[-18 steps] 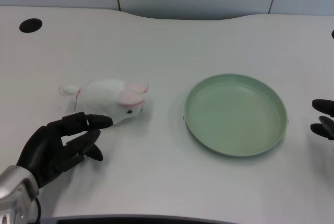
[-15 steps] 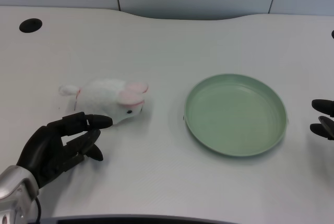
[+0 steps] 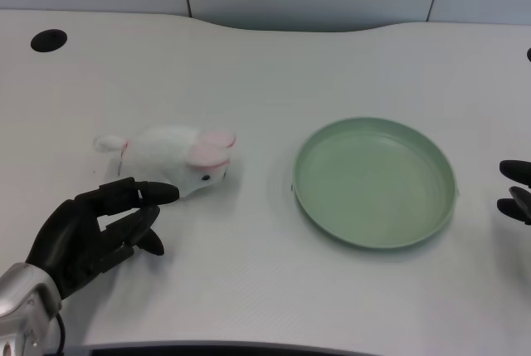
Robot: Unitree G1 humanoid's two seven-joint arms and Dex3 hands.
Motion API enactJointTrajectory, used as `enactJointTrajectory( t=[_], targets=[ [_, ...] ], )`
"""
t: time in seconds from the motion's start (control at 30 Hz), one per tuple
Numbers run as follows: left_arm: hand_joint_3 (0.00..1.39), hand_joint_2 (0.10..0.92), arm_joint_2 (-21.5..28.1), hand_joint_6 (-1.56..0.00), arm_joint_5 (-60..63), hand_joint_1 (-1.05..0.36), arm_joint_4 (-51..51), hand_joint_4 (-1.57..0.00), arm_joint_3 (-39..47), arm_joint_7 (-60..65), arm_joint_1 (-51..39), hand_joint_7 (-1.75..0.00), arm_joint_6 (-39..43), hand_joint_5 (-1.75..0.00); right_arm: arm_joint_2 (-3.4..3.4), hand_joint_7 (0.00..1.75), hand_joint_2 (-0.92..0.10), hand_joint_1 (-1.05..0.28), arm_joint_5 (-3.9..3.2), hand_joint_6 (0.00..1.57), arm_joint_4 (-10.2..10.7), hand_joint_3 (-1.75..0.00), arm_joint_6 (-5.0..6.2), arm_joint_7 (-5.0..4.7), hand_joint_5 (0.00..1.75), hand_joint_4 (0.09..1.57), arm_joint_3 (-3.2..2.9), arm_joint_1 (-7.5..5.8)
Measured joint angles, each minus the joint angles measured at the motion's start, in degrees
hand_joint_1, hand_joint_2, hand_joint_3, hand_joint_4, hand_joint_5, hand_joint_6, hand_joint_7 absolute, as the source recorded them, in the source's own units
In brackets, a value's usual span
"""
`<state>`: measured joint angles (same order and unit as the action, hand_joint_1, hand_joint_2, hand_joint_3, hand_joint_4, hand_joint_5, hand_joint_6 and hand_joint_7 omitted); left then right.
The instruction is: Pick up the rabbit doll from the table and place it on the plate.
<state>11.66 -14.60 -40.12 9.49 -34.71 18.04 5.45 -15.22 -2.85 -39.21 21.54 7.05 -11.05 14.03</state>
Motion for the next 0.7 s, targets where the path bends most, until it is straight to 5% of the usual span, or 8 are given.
enactJointTrajectory(
  t=[0.3,0.7],
  targets=[
    [0.41,0.921,0.1,-0.72,0.31,-0.47,0.55,-0.48,-0.12,-0.08,-0.2,-0.61,1.06,-1.7,0.22,0.0,-0.92,-0.42,0.5,0.98,0.23,-0.15,0.52,-0.39,0.0,1.05,0.12,-0.21],
    [0.27,0.921,-0.37,-0.71,2.04,-0.52,9.57,-0.46,-0.72,0.65,-2.89,-0.58,17.12,-1.68,1.04,0.01,-0.92,-0.42,0.65,0.98,2.19,-0.13,-0.05,-0.68,0.0,1.06,0.15,-1.14]
  ],
)
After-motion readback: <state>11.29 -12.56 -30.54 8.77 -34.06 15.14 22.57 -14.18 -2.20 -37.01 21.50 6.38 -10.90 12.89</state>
